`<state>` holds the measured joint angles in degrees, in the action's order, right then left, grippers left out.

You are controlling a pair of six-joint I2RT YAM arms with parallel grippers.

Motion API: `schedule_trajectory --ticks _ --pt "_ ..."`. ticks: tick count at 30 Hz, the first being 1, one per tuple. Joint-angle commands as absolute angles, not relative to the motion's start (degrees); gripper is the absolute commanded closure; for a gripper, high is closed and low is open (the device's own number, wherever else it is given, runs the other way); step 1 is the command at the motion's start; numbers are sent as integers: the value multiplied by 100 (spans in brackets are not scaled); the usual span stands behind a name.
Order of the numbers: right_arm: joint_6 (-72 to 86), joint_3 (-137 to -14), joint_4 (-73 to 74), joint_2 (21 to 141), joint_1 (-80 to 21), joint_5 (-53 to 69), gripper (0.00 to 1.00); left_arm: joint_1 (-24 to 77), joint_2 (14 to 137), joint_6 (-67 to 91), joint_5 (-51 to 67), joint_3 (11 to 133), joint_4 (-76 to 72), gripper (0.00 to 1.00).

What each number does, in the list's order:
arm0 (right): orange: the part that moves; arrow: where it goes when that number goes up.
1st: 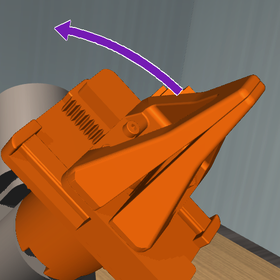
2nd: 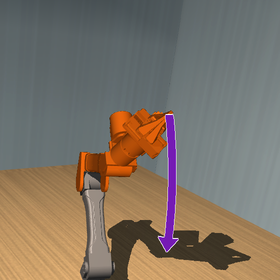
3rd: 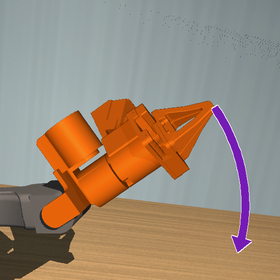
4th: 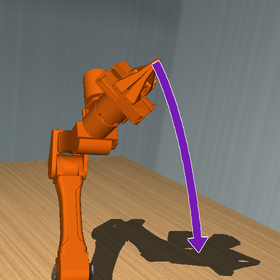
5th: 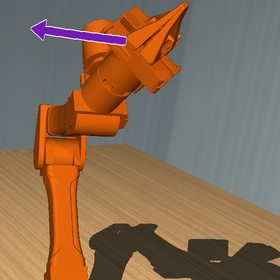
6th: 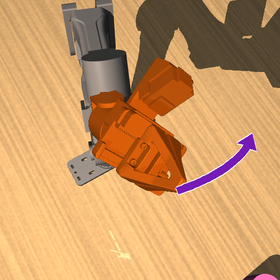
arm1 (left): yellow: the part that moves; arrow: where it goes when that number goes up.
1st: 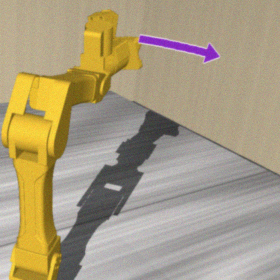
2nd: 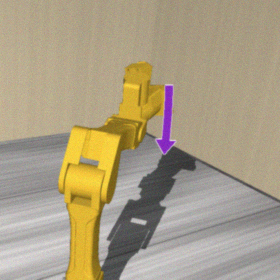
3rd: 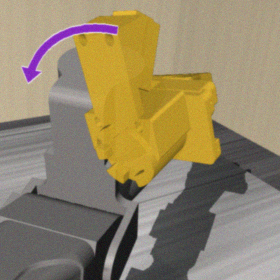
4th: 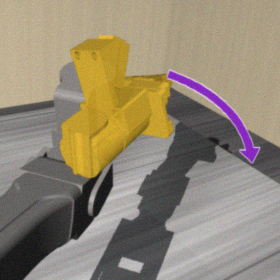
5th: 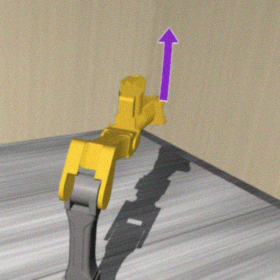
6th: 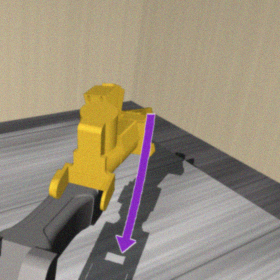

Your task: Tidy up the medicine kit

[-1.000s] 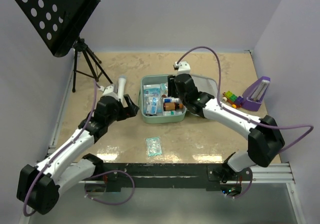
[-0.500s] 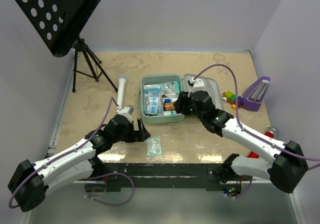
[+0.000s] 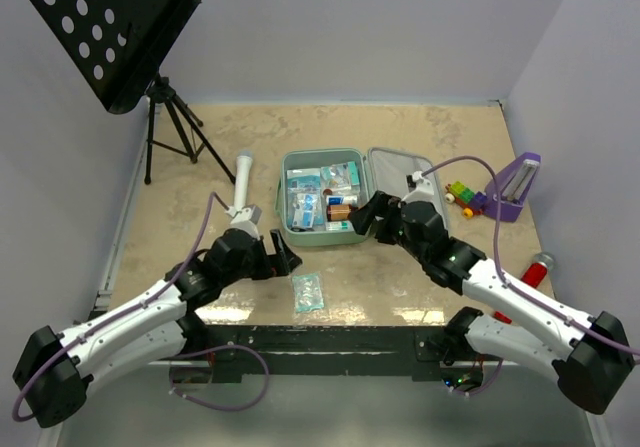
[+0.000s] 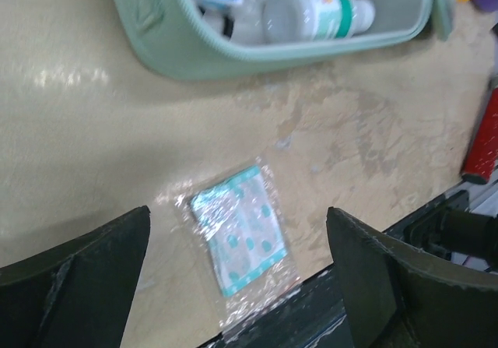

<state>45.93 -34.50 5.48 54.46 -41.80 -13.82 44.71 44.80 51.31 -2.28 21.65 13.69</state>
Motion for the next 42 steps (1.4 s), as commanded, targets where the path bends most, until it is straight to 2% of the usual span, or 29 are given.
schedule_trajectory --ticks 1,9,18,29,42 --pt "5527 -3209 -298 5098 -4140 -932 1 4447 4824 5089 -606 2785 712 0" --pt "6890 -2435 -352 4342 -4140 -782 1 4053 5273 5185 -1081 3199 598 0" --pt "7820 -1996 -552 4641 -4140 -817 1 3331 5800 5080 -1108 3840 431 0" --pt "9034 -1723 -1273 5405 -4131 -1924 1 3226 6337 4826 -1116 3946 97 0" --pt "8377 -2513 -1327 6389 -3718 -2873 1 3085 7250 4579 -879 4140 430 2"
